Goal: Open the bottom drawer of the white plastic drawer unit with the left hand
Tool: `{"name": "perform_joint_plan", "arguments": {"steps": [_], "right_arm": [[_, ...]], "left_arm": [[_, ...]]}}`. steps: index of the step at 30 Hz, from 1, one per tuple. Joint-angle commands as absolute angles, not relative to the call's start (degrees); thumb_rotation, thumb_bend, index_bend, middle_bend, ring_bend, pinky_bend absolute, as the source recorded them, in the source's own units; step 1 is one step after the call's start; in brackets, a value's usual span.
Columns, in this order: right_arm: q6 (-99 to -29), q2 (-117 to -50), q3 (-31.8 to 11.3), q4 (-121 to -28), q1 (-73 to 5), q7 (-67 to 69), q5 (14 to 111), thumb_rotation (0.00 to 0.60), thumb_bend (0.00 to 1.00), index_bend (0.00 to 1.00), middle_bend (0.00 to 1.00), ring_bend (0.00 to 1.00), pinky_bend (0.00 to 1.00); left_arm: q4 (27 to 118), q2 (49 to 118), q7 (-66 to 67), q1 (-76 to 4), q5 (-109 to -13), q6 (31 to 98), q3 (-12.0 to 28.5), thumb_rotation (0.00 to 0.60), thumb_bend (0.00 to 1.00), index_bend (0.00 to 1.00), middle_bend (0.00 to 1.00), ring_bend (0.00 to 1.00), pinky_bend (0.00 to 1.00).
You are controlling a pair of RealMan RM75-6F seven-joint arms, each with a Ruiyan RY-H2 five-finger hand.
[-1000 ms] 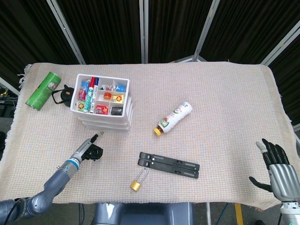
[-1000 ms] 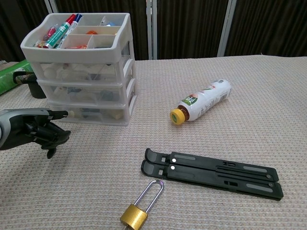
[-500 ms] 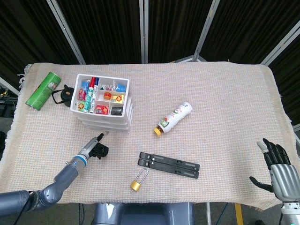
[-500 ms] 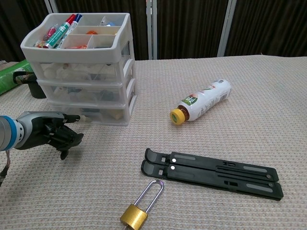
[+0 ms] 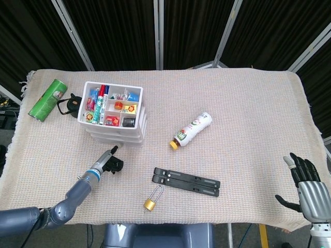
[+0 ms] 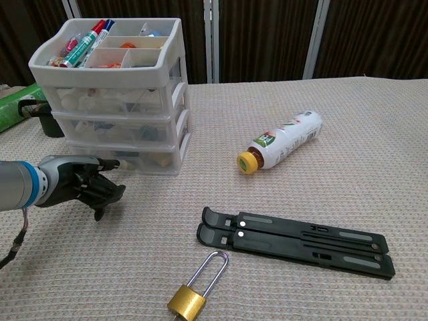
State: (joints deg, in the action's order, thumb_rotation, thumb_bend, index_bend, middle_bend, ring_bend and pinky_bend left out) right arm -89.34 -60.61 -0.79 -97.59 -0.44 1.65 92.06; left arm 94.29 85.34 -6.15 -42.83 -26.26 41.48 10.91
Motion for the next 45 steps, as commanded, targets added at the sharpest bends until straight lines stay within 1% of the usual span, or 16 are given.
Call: {"name": "perform_joint_plan", "arguments": {"steps": [1, 15, 22, 24, 26, 33, 39, 45], "right_arm": [[-89.32, -60.63, -0.75, -97.60, -0.43, 1.60, 92.10, 0.600, 0.00, 0.00, 0.00, 0.00, 0.00], [-89.02, -60.94, -0.60, -97.56, -0.48, 0.99, 92.20, 0.600, 0.00, 0.00, 0.00, 0.00, 0.00], [-89.09, -60.90, -0.52, -97.59, -0.44, 1.08, 92.37, 0.600, 0.00, 0.00, 0.00, 0.00, 0.00], [-89.08, -60.94, -0.50, -97.59, -0.45, 0.99, 92.42, 0.600, 0.00, 0.00, 0.00, 0.00, 0.00], [-89.03, -61.00, -0.46, -97.58, -0.45, 0.81, 92.43, 0.600, 0.00, 0.00, 0.00, 0.00, 0.00], [-88.92, -61.16, -0.40, -97.57, -0.46, 0.44, 92.46, 0.600, 0.00, 0.00, 0.00, 0.00, 0.00], [-88.88, -61.20, -0.40, -97.62, -0.46, 0.33, 92.42, 0.600, 0.00, 0.00, 0.00, 0.00, 0.00], [-88.86, -61.24, -0.34, -97.64, -0.46, 0.11, 92.52, 0.600, 0.00, 0.00, 0.00, 0.00, 0.00]], "left_arm": [[94.11, 85.53, -6.10, -42.75, -26.49, 41.85, 10.98, 0.600, 0.66, 0.00, 0.79, 0.80, 0.63], [91.49, 87.41, -8.19, -42.86, -25.95, 38.36, 11.90, 0.600, 0.66, 0.00, 0.79, 0.80, 0.63], [91.02, 88.25, -10.53, -41.47, -28.90, 38.13, 12.93, 0.600, 0.66, 0.00, 0.79, 0.80, 0.63], [91.19, 88.39, -11.78, -40.78, -30.07, 37.89, 13.55, 0.600, 0.68, 0.00, 0.79, 0.80, 0.63], [91.29, 88.54, -13.43, -39.96, -31.17, 37.27, 14.26, 0.600, 0.70, 0.00, 0.79, 0.80, 0.63], [90.16, 88.98, -17.04, -38.27, -34.08, 35.08, 15.28, 0.600, 0.70, 0.00, 0.79, 0.80, 0.63], [89.69, 88.64, -19.45, -37.87, -34.11, 32.69, 16.04, 0.600, 0.72, 0.05, 0.79, 0.80, 0.63], [89.39, 88.47, -20.45, -37.65, -34.74, 31.56, 15.80, 0.600, 0.72, 0.10, 0.79, 0.80, 0.63]]}}
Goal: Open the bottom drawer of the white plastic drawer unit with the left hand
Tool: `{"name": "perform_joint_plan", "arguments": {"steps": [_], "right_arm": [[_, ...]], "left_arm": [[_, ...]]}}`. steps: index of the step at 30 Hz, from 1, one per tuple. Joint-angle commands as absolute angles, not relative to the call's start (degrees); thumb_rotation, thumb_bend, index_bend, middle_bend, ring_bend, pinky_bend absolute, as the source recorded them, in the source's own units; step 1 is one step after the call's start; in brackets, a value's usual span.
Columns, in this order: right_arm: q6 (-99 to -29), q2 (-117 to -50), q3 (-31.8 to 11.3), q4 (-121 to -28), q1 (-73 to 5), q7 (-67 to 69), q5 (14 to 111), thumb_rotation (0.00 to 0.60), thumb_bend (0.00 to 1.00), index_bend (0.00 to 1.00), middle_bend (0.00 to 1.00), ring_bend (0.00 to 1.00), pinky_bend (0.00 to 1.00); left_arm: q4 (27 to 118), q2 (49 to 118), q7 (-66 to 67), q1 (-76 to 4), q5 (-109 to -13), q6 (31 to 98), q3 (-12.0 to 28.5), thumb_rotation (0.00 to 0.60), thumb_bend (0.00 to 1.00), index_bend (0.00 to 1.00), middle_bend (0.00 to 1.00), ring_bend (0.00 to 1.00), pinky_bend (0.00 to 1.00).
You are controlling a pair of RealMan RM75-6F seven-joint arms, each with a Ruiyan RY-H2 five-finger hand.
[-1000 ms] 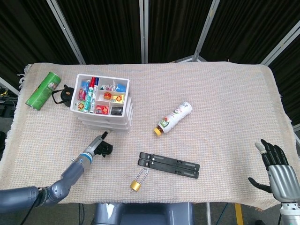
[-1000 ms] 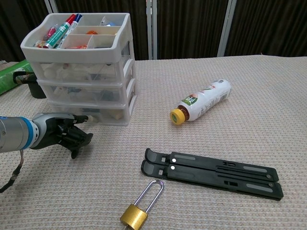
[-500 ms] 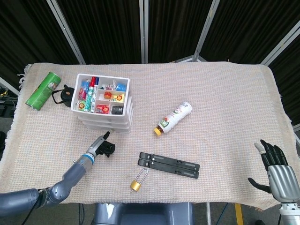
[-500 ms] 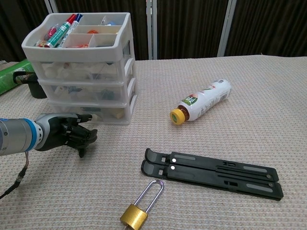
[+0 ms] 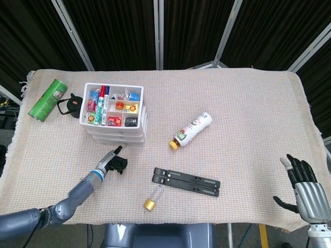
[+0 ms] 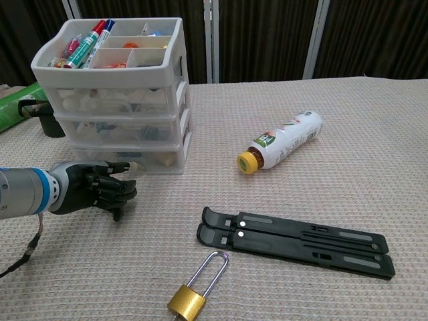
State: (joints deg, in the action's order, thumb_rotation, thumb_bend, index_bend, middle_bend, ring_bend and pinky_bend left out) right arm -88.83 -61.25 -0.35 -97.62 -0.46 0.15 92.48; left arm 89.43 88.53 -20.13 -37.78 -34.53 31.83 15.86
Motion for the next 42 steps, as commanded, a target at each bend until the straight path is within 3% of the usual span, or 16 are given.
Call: {"name": "perform_joint_plan", "arguments": {"steps": [1, 16, 27, 42], "right_arm": [[-88.88, -61.23, -0.32, -97.66, -0.44, 0.11, 92.55, 0.600, 0.00, 0.00, 0.00, 0.00, 0.00], [-88.58, -61.40, -0.16, -97.77, -0.47, -0.53, 92.54, 0.600, 0.00, 0.00, 0.00, 0.00, 0.00], [-88.69, -61.46, -0.13, -97.95, -0.40, -1.03, 92.63, 0.600, 0.00, 0.00, 0.00, 0.00, 0.00], [-88.77, -61.89, 0.09, -98.03, -0.34, -2.03, 93.11, 0.600, 0.00, 0.00, 0.00, 0.00, 0.00]], "left_arm": [[89.38, 88.44, -20.57, -37.61, -34.91, 31.46, 15.77, 0.600, 0.72, 0.11, 0.79, 0.80, 0.63], [89.99, 87.76, -22.45, -36.30, -37.77, 31.32, 15.63, 0.600, 0.73, 0.21, 0.79, 0.80, 0.63], [91.07, 87.13, -23.49, -34.84, -40.36, 31.12, 14.72, 0.600, 0.73, 0.21, 0.79, 0.80, 0.63], [96.85, 82.33, -30.16, -26.36, -54.67, 33.02, 14.15, 0.600, 0.73, 0.23, 0.79, 0.80, 0.63]]}}
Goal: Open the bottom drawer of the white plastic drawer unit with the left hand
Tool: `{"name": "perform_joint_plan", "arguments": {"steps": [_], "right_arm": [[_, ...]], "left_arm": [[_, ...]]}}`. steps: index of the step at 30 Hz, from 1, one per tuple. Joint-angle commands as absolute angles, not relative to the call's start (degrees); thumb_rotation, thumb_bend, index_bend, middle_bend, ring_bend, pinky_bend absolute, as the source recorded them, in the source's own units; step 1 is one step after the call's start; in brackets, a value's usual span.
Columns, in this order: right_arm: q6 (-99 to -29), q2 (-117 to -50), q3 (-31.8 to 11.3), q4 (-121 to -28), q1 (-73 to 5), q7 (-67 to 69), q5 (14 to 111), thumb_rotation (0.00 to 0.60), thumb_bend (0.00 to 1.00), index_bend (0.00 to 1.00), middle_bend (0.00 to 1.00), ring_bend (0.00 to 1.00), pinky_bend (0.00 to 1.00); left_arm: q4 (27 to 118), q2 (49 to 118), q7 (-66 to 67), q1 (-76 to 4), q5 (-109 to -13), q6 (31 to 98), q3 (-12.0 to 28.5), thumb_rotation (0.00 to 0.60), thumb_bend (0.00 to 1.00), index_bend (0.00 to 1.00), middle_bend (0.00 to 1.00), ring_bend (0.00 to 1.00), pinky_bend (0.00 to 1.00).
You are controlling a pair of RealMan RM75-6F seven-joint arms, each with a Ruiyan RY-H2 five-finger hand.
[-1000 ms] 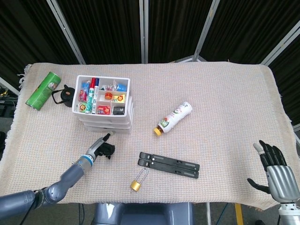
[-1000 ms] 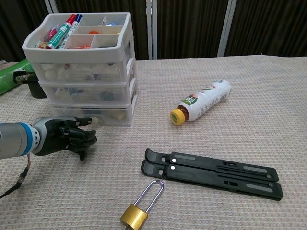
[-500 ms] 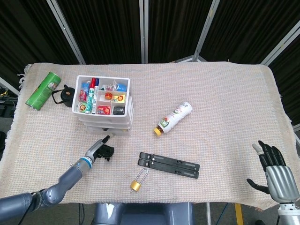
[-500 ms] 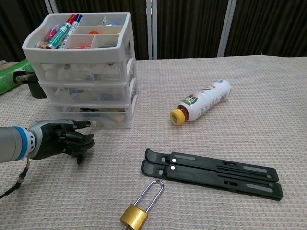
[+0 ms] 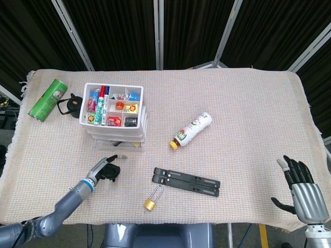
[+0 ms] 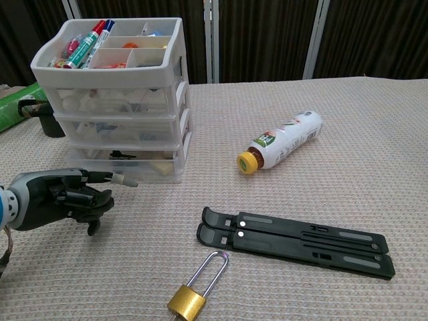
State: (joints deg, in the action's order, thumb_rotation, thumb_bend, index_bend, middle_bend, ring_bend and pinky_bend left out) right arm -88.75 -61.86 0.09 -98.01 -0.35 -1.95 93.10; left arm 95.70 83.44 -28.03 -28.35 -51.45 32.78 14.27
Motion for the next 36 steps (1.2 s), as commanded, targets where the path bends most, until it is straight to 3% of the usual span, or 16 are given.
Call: {"name": "perform_joint_plan", "arguments": {"steps": [1, 4, 8, 19, 25, 36], "right_arm": [[-88.79, -61.90, 0.08, -98.04, -0.33, -2.07, 93.11, 0.600, 0.00, 0.00, 0.00, 0.00, 0.00], [-88.85, -61.90, 0.06, -98.09, -0.30, -2.08, 93.08, 0.600, 0.00, 0.00, 0.00, 0.00, 0.00], [-88.85, -61.91, 0.11, -98.12, -0.30, -2.18, 93.19, 0.600, 0.00, 0.00, 0.00, 0.00, 0.00], [-89.26, -61.38, 0.13, -98.58, -0.09, -1.66, 93.31, 0.600, 0.00, 0.00, 0.00, 0.00, 0.00], [-89.35, -61.12, 0.10, -98.75, -0.06, -1.19, 93.33, 0.600, 0.00, 0.00, 0.00, 0.00, 0.00], [-89.47, -60.91, 0.09, -98.74, -0.05, -0.64, 93.45, 0.600, 0.00, 0.00, 0.00, 0.00, 0.00]], "left_arm": [[97.03, 82.15, -30.54, -26.02, -55.51, 33.05, 14.07, 0.600, 0.73, 0.23, 0.79, 0.80, 0.63], [98.05, 81.41, -31.32, -24.61, -59.16, 34.30, 13.75, 0.600, 0.73, 0.22, 0.79, 0.80, 0.63], [99.06, 80.78, -27.70, -22.72, -65.80, 40.66, 12.23, 0.600, 0.73, 0.17, 0.79, 0.80, 0.63], [98.97, 84.72, 11.12, -24.23, -62.70, 61.67, 10.44, 0.600, 0.73, 0.13, 0.82, 0.82, 0.63], [99.28, 86.08, 20.87, -27.50, -52.36, 61.00, 11.83, 0.600, 0.73, 0.14, 0.83, 0.83, 0.63], [98.43, 87.49, 24.38, -30.15, -45.66, 60.56, 12.66, 0.600, 0.73, 0.17, 0.83, 0.83, 0.63]]}}
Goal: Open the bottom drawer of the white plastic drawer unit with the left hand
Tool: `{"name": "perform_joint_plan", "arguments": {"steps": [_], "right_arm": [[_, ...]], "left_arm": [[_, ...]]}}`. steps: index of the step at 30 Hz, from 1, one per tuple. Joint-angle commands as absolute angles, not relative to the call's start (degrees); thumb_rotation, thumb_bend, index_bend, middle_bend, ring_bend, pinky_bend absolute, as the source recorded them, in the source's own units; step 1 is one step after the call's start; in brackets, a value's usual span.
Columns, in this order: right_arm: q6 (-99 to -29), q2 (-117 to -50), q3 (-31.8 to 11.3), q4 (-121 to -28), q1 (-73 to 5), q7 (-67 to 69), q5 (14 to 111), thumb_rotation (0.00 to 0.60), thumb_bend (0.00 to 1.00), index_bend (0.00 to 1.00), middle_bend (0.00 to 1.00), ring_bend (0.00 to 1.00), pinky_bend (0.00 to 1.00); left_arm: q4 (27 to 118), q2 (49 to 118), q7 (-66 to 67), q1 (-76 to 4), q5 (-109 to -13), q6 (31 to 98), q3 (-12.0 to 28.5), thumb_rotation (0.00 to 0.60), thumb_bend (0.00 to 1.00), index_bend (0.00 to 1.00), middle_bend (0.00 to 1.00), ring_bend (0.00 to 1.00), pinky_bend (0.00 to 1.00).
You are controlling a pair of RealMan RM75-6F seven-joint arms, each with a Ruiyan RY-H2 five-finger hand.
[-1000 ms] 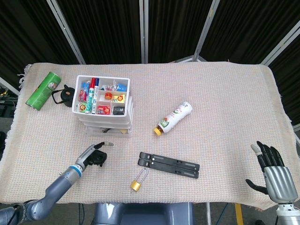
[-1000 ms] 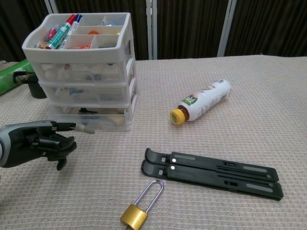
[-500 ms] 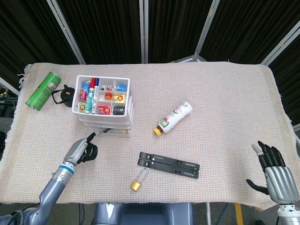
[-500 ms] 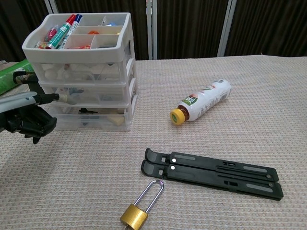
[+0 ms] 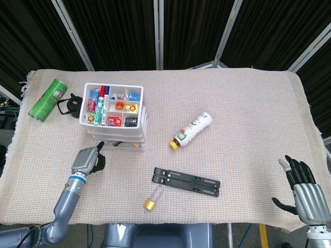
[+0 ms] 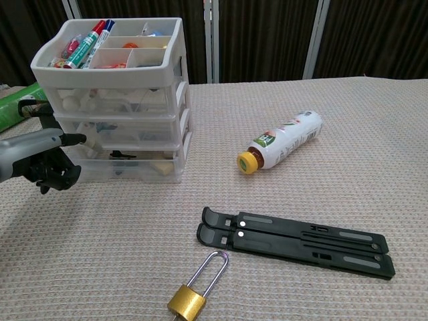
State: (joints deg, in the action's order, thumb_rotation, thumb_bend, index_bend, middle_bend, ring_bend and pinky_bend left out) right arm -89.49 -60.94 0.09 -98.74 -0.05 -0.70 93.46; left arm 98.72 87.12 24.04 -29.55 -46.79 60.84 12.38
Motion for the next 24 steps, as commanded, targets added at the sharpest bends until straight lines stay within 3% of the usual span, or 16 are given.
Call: {"name": "perform_joint_plan", "arguments": {"steps": [1, 9, 24], "right_arm": [[-89.43, -60.89, 0.12, -98.77, -0.05, -0.57, 93.45, 0.600, 0.00, 0.00, 0.00, 0.00, 0.00], [-89.23, -60.84, 0.25, -98.83, -0.08, -0.66, 93.52, 0.600, 0.00, 0.00, 0.00, 0.00, 0.00], [-89.28, -60.74, 0.29, -98.98, -0.06, -0.53, 93.66, 0.600, 0.00, 0.00, 0.00, 0.00, 0.00]], "left_arm": [[98.33, 87.58, 24.54, -30.37, -45.14, 60.48, 12.70, 0.600, 0.73, 0.17, 0.83, 0.83, 0.63], [97.37, 88.25, 25.34, -32.05, -41.39, 59.51, 12.97, 0.600, 0.73, 0.19, 0.83, 0.83, 0.63], [99.44, 86.57, 23.50, -32.20, -40.65, 57.94, 10.63, 0.600, 0.73, 0.32, 0.85, 0.84, 0.64]]}}
